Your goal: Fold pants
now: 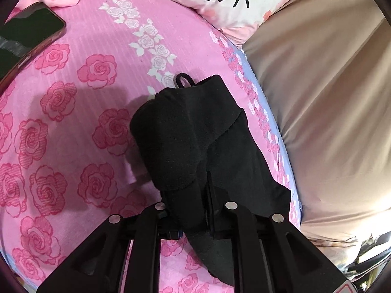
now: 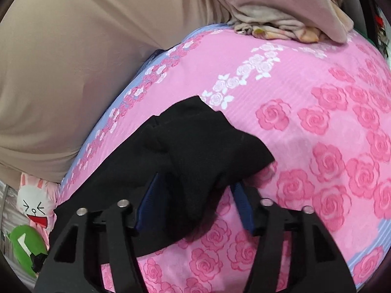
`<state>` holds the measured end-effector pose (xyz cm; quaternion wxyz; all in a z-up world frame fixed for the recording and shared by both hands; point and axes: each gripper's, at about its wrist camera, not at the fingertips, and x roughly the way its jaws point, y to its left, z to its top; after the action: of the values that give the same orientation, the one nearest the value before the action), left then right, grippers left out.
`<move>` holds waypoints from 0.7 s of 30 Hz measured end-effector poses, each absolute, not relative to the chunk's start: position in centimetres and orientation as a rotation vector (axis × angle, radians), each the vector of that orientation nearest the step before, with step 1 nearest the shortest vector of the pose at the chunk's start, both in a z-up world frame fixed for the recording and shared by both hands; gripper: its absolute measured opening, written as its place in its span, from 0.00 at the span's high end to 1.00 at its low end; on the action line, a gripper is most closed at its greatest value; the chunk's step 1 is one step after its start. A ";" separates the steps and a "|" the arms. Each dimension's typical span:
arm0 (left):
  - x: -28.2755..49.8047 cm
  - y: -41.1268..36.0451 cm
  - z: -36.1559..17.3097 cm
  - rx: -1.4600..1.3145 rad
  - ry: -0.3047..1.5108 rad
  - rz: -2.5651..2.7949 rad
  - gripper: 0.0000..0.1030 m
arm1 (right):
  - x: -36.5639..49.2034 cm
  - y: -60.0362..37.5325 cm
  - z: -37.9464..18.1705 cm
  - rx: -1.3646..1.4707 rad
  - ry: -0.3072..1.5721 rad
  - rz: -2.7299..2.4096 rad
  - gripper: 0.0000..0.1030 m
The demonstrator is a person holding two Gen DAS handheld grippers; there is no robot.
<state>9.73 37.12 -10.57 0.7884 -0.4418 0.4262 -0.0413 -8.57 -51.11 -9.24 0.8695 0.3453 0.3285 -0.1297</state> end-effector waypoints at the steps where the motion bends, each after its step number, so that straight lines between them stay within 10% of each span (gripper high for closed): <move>1: 9.8 37.2 -10.6 -0.954 0.917 -0.087 0.88 | -8.0 -50.9 -8.7 0.691 0.701 -0.270 0.95; 11: 12.1 35.4 -2.1 -0.812 0.782 -0.143 0.90 | -3.9 -46.2 10.5 0.350 0.359 -0.122 0.95; 21: 11.1 38.8 -11.3 -0.945 0.897 -0.093 0.69 | -2.8 -52.1 -10.0 0.592 0.749 -0.241 0.88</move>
<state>11.06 38.80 -11.32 0.7942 -0.4395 0.4174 -0.0434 -2.84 -52.05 -9.97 0.8812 0.2840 0.3597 -0.1159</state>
